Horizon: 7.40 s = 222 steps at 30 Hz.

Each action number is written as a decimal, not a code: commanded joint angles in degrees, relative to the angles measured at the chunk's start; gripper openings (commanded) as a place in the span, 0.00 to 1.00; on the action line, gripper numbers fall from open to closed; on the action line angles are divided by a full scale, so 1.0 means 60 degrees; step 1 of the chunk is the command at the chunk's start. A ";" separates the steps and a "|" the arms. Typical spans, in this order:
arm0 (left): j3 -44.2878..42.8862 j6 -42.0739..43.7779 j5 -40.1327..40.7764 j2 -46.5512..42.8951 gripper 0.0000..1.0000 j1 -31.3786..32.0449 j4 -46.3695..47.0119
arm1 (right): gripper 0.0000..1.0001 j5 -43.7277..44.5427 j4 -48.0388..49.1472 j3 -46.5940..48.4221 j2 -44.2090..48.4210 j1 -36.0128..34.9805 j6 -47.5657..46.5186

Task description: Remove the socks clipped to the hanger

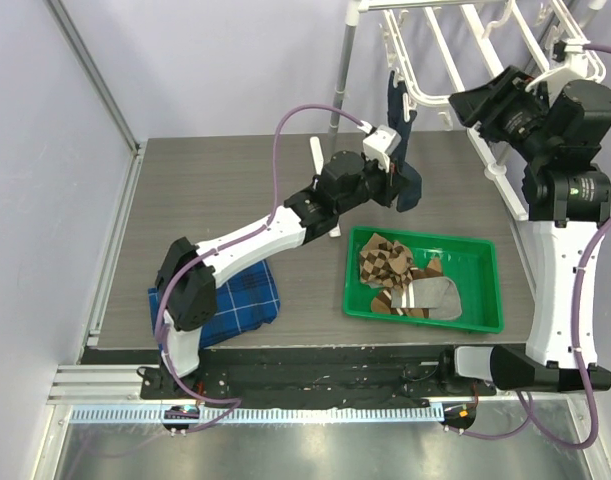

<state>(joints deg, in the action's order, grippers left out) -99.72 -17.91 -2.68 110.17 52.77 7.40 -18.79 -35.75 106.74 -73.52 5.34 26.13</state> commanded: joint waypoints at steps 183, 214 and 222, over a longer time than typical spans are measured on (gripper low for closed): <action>0.0317 0.0612 -0.1795 -0.0461 0.00 0.0374 0.1579 | 0.24 0.8374 0.3891 -0.2189 -0.1224 -0.4729 -0.2070; 0.0404 0.1110 -0.2058 -0.0549 0.00 0.0360 0.1374 | 0.62 0.7643 0.0992 -0.0080 -0.1575 -0.4743 -0.1219; 0.0609 0.1374 -0.2410 -0.0549 0.00 0.0360 0.1492 | 0.66 0.7964 0.1416 -0.0314 -0.1634 -0.4743 -0.1850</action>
<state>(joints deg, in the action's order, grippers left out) -95.57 -11.64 -14.76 108.16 54.43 14.33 27.53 -31.09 104.05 -83.66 -23.14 17.65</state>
